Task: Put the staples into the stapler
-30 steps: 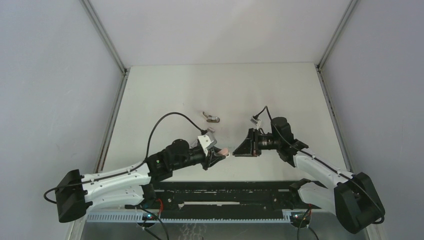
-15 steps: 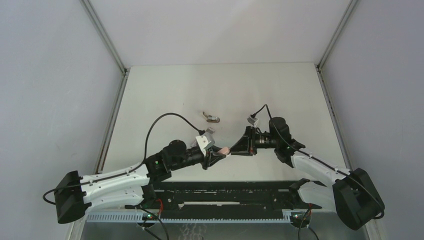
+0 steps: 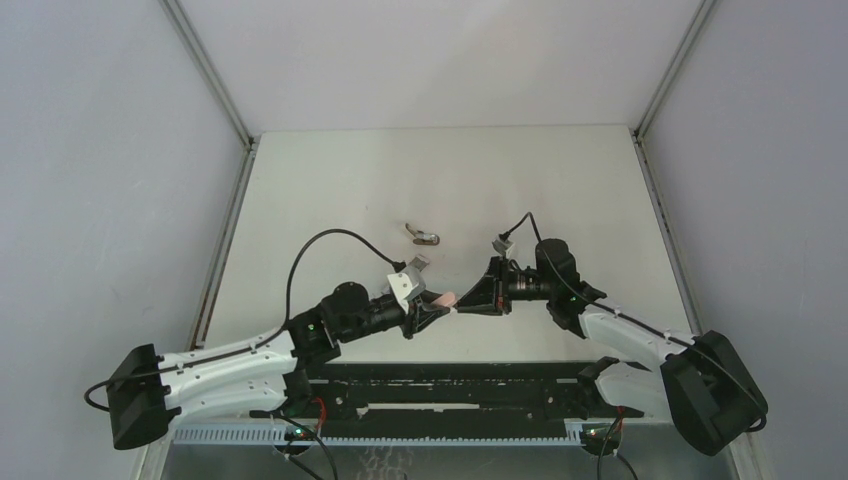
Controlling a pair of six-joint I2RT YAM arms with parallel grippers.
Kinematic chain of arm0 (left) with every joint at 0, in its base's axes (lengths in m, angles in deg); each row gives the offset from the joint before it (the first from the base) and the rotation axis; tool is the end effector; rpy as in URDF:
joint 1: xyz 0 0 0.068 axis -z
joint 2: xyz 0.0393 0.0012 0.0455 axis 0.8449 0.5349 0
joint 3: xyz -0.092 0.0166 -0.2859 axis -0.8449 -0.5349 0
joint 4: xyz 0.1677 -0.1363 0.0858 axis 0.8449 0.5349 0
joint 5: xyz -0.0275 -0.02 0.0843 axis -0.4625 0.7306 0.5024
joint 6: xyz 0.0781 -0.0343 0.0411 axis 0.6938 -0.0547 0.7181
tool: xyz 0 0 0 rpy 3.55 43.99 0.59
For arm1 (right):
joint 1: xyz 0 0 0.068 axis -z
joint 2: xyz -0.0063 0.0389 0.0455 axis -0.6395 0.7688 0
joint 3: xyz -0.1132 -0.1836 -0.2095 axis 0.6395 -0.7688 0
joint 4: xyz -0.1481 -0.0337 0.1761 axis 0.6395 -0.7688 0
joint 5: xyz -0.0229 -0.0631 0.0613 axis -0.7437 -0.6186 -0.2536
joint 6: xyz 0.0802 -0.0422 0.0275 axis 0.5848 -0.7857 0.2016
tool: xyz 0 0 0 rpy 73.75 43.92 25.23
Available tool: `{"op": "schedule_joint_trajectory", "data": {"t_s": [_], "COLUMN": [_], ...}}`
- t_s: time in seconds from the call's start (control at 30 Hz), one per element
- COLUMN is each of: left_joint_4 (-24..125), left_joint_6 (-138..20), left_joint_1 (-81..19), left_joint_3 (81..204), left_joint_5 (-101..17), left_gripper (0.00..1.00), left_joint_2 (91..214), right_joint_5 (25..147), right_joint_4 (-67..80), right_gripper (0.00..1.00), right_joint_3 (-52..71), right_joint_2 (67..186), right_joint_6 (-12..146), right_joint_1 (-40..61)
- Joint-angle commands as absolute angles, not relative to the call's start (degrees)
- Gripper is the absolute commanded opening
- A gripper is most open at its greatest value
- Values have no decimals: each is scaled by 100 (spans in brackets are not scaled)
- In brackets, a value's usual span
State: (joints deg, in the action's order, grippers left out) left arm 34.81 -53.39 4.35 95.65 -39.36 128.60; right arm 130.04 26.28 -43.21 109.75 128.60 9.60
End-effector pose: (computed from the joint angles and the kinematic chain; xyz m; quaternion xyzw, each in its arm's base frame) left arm 0.0922 -0.1914 0.2799 0.3820 0.6501 -0.3966 0.5235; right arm 0.1476 0.1640 0.2340 0.0128 0.7842 0.6183 0.0515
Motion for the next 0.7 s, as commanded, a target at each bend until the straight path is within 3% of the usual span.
{"op": "schedule_joint_trajectory", "data": {"t_s": [0.0,0.37,0.47,0.6,0.67], "left_joint_4": [2865,2644,2567,2542,2544], "left_joint_6": [-5211,-5253,-5280,-5327,-5360], "left_joint_1": [437,439,439,434,438], "left_joint_3": [9499,9511,9483,9477,9479], "left_joint_5": [-3941,-4172,-4270,-4371,-4340], "left_gripper": [0,0,0,0,0], "left_joint_2": [12745,12825,12840,12879,12895], "right_joint_5": [12991,13016,12975,12948,12901], "right_joint_4": [3127,3562,3654,3766,3761], "right_gripper": [20,16,13,0,0], "right_joint_3": [-4369,-4372,-4373,-4368,-4373], "right_joint_2": [11050,11112,11045,10924,10872], "right_joint_6": [13097,13222,13225,13204,13140], "right_joint_1": [884,820,818,813,819]}}
